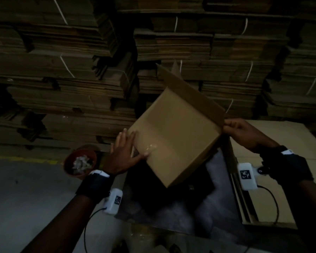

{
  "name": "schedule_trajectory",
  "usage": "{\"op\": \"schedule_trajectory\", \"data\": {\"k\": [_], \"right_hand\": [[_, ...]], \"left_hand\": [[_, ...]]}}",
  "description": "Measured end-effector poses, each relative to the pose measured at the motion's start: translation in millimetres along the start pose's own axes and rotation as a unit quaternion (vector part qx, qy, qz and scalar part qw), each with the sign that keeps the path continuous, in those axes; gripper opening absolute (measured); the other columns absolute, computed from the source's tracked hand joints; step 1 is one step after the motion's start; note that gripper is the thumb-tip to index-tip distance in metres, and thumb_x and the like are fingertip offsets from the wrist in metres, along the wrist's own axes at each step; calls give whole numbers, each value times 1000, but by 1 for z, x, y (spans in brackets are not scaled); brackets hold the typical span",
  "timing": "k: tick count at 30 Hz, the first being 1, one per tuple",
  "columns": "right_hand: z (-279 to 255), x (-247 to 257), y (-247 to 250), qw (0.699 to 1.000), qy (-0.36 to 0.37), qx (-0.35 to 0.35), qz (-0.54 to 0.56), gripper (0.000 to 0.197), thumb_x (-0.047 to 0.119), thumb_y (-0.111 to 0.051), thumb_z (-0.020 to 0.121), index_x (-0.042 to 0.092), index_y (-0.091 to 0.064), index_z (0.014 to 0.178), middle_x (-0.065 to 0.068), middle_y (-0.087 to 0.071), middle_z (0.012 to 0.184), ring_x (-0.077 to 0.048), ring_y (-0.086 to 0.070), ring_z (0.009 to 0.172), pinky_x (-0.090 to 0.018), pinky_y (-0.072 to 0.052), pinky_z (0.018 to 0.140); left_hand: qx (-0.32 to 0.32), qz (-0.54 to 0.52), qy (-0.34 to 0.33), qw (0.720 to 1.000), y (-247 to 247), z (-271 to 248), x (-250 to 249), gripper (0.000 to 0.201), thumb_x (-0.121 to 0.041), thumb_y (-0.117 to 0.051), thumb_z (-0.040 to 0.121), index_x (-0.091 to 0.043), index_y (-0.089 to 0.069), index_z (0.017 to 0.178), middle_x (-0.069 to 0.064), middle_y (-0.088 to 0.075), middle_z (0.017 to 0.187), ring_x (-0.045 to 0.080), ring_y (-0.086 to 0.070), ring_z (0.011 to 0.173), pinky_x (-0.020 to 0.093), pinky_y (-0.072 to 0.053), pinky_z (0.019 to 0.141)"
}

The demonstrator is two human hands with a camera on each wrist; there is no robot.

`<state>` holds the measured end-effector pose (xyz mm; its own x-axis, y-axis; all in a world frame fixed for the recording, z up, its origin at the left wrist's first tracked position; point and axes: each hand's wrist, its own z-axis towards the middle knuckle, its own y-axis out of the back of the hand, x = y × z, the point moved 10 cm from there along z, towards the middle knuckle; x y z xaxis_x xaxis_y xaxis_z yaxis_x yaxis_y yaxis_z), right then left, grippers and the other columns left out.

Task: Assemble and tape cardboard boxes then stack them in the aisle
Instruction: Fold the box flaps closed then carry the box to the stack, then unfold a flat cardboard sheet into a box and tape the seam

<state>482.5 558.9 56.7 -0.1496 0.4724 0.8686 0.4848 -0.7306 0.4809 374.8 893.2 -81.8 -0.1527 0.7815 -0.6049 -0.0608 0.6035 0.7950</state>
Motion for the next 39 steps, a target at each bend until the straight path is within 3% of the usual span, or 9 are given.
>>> {"op": "schedule_trajectory", "data": {"k": [4,7,9,12,17,20,30,35,39], "right_hand": [[-1,-18,25,978,-53,-118,-166,25,28,-48,98,11,-64,94,-9,-69,96,-29,-64,94,-37,-46,78],[-6,-38,22,913,-129,-195,-336,45,38,-43,97,6,-49,128,-22,-46,145,-36,-34,141,-60,-24,113],[-16,-34,12,866,-129,-250,-413,65,38,-41,99,3,-29,153,-20,-15,166,-35,2,155,-72,4,114],[-26,-27,-16,821,-89,-285,-486,81,50,-30,94,-3,-29,154,-25,-14,166,-39,2,155,-79,7,108],[-40,-70,-70,882,-122,-250,-380,90,66,-27,92,3,-26,157,-19,-28,163,-38,-18,153,-73,-13,113],[-50,-93,-104,973,-52,-214,-66,75,64,-44,96,20,-30,154,-3,-52,147,-24,-50,135,-49,-43,109],[-55,-78,-81,962,-15,-247,120,69,54,-45,96,27,-32,157,17,-60,134,-1,-56,124,-4,-39,92],[-48,-57,-51,952,42,-254,162,57,30,-61,101,24,-33,150,5,-54,145,-2,-55,129,-21,-48,103],[-45,-42,-33,950,58,-244,185,46,3,-61,98,32,-36,123,-7,-63,130,-5,-66,112,-29,-56,95]], "left_hand": [[-25,-67,-8,997,14,24,-8,126,-94,-56,62,-21,-21,159,4,-13,166,22,-29,148,35,-29,118],[-35,-62,6,997,21,33,-18,115,-62,-78,75,-18,-15,160,9,-22,158,28,-39,140,31,-34,108],[-24,-64,30,997,20,37,-16,119,-60,-81,73,-17,-14,160,11,-23,154,30,-37,140,35,-34,110],[-13,-59,35,998,19,36,-14,112,-65,-82,67,-24,-27,156,9,-31,138,31,-40,133,37,-38,107],[-20,-91,72,993,14,34,-6,102,-70,-84,58,-26,-41,140,3,-35,126,21,-44,119,40,-44,102],[-11,-206,84,975,2,29,-7,92,-66,-85,59,-24,-39,127,-1,-52,122,14,-58,107,27,-48,84],[-62,-379,-1,924,16,19,-38,59,-25,-70,91,-28,-41,142,-8,-60,132,-3,-61,114,24,-52,98],[-107,-365,-69,922,42,18,-61,61,-4,-67,93,-23,-35,140,-13,-53,134,-11,-57,115,9,-47,91],[-109,-401,-100,904,66,15,-77,70,-30,-76,83,-18,-37,140,-4,-58,135,4,-60,120,18,-51,91]]}}
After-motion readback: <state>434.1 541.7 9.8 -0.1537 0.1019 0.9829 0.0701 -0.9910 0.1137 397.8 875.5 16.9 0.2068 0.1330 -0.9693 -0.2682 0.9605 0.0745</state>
